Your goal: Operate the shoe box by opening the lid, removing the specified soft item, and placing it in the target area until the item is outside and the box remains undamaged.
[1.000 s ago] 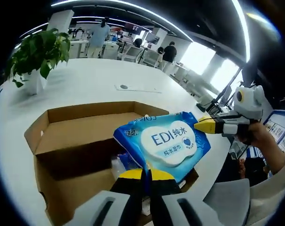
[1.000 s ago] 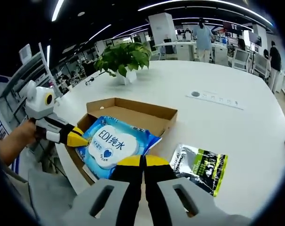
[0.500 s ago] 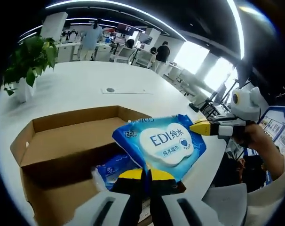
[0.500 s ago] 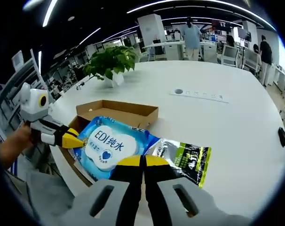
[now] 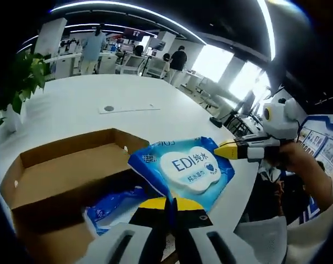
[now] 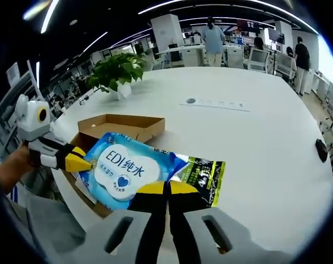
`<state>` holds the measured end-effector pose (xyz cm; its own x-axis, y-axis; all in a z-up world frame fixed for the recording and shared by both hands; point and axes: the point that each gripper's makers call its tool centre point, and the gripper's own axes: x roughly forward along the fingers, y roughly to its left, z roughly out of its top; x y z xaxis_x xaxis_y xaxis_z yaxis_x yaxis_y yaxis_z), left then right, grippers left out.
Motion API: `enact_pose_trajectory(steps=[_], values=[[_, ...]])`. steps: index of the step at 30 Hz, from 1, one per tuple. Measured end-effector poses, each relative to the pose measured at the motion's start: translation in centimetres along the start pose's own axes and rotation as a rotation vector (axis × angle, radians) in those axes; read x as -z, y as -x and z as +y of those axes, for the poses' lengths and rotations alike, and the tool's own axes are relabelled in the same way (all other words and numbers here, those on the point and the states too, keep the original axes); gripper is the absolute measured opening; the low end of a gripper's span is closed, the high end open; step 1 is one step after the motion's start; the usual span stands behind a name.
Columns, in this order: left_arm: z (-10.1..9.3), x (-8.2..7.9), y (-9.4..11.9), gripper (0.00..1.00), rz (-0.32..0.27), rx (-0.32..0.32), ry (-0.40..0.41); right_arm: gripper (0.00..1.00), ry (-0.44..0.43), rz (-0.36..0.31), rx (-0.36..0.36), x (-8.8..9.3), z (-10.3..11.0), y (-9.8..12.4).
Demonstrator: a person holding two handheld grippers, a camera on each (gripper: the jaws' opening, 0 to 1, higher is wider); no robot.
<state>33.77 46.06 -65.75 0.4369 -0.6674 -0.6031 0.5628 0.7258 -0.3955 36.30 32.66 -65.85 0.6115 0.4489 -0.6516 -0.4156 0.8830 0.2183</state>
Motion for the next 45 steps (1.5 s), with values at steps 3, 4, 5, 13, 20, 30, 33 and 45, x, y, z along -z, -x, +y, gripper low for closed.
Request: enact_pose_trajectory(steps=[3,4,5,13,20,30,33,45], values=[[-0.5,-0.2,-0.6,0.02,0.0,0.008,-0.006,0.0,0.006,0.003,0.014,0.2,-0.7,0.4],[-0.7,-0.3,-0.7,0.02,-0.001,0.011,-0.007,0.0,0.007,0.003,0.018,0.3,-0.9,0.4],[-0.9,-0.4,-1.0,0.02,-0.002,0.015,-0.009,0.0,0.005,0.004,0.024,0.4,-1.2,0.6],[-2.3,-1.0,-2.7,0.02,0.0,0.043,-0.028,0.0,-0.004,0.01,0.059,0.8,-3.2,1.5],[-2.8,-1.6,-4.2,0.02,0.009,0.056,-0.04,0.0,-0.002,0.021,0.084,0.8,-5.0,1.4],[-2.2,-2.4,-6.7,0.02,0.043,0.036,-0.059,0.0,0.025,0.049,0.091,0.3,-7.2,-0.6],[-1.9,-2.5,-7.2,0.02,0.053,0.026,-0.067,0.0,0.034,0.059,0.085,0.3,-7.7,-1.4],[-0.3,-1.7,-9.3,0.02,0.168,-0.057,-0.221,0.0,0.065,0.094,0.042,1.4,-8.7,-5.3]])
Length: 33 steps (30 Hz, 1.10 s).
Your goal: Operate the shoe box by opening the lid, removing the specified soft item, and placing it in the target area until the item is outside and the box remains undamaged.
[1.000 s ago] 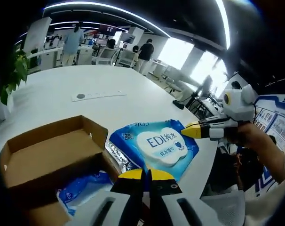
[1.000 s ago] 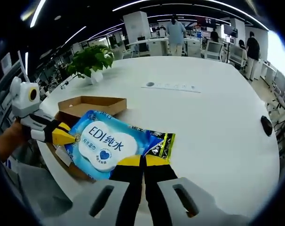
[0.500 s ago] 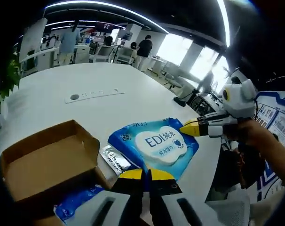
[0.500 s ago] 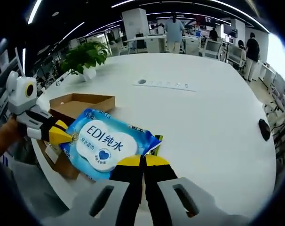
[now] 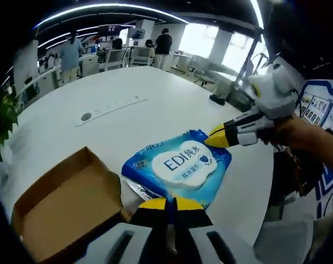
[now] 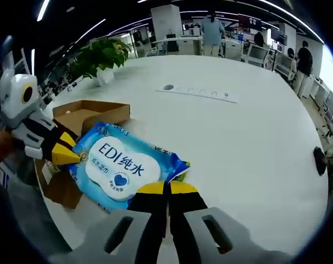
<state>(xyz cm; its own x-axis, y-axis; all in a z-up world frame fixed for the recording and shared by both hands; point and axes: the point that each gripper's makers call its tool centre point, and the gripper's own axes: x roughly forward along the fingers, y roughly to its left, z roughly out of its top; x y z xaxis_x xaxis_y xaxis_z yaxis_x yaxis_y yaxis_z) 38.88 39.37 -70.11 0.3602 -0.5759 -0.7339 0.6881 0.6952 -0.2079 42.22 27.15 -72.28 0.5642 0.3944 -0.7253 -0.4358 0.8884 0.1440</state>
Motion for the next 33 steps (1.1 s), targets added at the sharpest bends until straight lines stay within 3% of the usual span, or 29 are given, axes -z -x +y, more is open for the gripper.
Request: enact_pose_trajectory(steps=[9,15,22,33], values=[[0.7,0.1,-1.0,0.02,0.069,-0.026,-0.072,0.0,0.022,0.029,-0.004,0.6,-0.3,-2.1],[0.8,0.3,-1.7,0.02,0.117,-0.048,-0.175,0.0,0.023,0.039,0.01,0.9,-0.8,-3.0],[1.0,1.0,-2.4,0.02,0.163,-0.063,-0.246,0.0,0.015,0.04,0.019,1.7,-1.1,-3.6],[1.2,1.7,-2.9,0.03,0.207,-0.115,-0.374,0.0,-0.012,0.012,0.033,1.1,-1.4,-3.7]])
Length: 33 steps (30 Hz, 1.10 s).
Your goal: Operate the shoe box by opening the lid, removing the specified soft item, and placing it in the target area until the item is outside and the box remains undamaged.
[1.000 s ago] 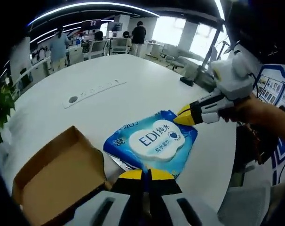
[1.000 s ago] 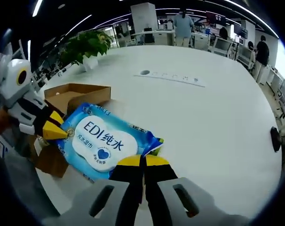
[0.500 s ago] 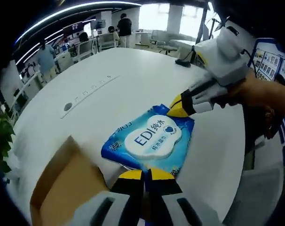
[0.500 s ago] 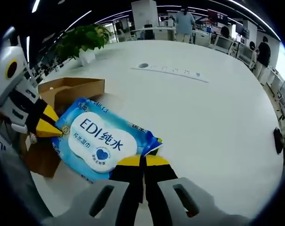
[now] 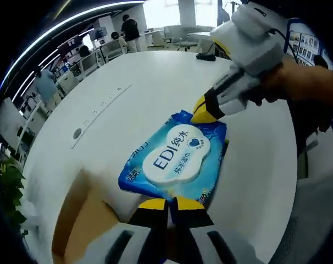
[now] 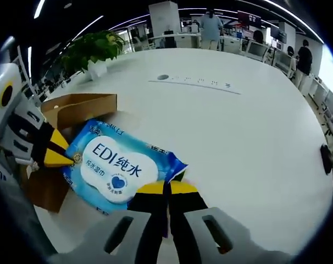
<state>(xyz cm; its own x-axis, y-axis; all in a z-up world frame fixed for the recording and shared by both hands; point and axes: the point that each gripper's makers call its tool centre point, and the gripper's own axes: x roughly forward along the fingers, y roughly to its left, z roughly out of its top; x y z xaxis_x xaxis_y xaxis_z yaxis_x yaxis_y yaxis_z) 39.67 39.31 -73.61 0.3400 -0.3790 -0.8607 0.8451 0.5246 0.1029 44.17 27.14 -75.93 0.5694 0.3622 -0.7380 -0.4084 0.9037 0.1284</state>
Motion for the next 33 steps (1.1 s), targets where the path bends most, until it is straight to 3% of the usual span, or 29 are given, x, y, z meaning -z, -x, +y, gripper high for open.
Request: enact_pose_trajectory(steps=[8,15,20,26,33], values=[[0.1,1.1,-0.1,0.06,0.053,-0.01,-0.071,0.0,0.003,-0.015,0.005,-0.3,0.3,0.2],[0.0,1.1,0.4,0.12,0.047,-0.002,-0.084,0.0,0.016,-0.018,0.014,-0.4,0.3,0.3],[-0.1,0.8,1.1,0.18,0.026,0.013,-0.037,0.01,0.03,-0.025,0.024,-0.4,0.1,0.7],[-0.6,-0.5,2.3,0.18,-0.04,0.029,-0.002,0.04,0.041,-0.039,0.023,-0.8,0.2,1.1],[-0.8,-0.8,3.5,0.21,-0.088,0.049,0.043,0.09,0.061,-0.053,0.03,-0.9,0.1,2.2]])
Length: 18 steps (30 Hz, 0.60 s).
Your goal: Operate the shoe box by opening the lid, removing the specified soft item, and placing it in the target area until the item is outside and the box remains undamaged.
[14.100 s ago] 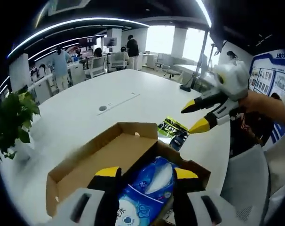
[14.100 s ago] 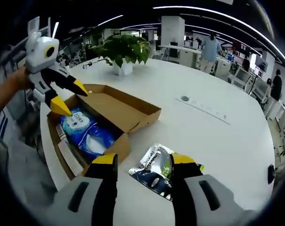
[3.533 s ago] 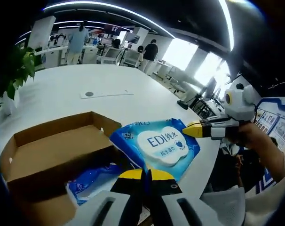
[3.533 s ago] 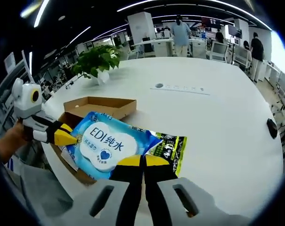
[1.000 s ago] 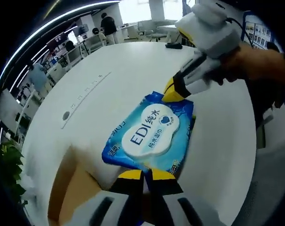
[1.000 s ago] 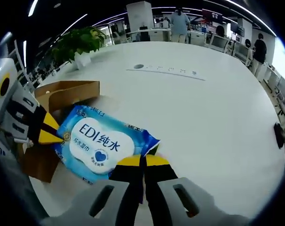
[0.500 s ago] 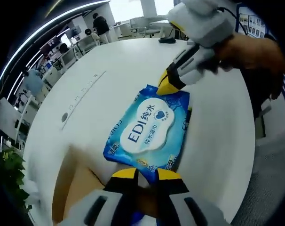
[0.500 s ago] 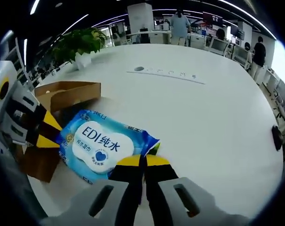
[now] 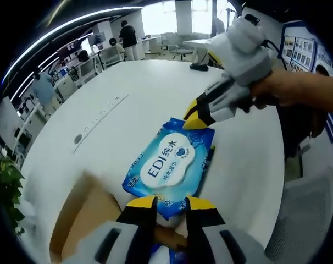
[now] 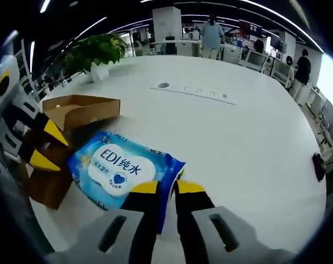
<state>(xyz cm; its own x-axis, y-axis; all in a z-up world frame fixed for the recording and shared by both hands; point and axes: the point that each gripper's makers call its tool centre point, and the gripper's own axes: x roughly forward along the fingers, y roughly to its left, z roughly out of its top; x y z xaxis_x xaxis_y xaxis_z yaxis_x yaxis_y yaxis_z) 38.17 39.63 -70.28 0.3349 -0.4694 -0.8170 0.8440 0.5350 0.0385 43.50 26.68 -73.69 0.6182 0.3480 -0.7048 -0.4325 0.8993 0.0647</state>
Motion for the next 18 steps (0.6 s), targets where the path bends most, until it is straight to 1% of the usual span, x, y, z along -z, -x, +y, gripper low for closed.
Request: enact_pose_trajectory(steps=[3,8,15,18], values=[[0.1,-0.3,0.5,0.23,-0.032,-0.001,0.025,0.11,0.015,-0.008,-0.002,-0.3,0.2,0.6],[0.4,0.2,1.3,0.28,-0.047,-0.001,0.03,0.13,0.071,0.009,0.001,-0.5,0.6,1.7],[1.0,0.6,2.9,0.31,-0.084,0.006,0.067,0.18,0.117,0.019,-0.005,-1.0,1.1,3.4],[1.4,0.8,3.6,0.31,-0.1,0.006,0.083,0.19,0.148,0.007,-0.005,-1.6,1.5,4.2]])
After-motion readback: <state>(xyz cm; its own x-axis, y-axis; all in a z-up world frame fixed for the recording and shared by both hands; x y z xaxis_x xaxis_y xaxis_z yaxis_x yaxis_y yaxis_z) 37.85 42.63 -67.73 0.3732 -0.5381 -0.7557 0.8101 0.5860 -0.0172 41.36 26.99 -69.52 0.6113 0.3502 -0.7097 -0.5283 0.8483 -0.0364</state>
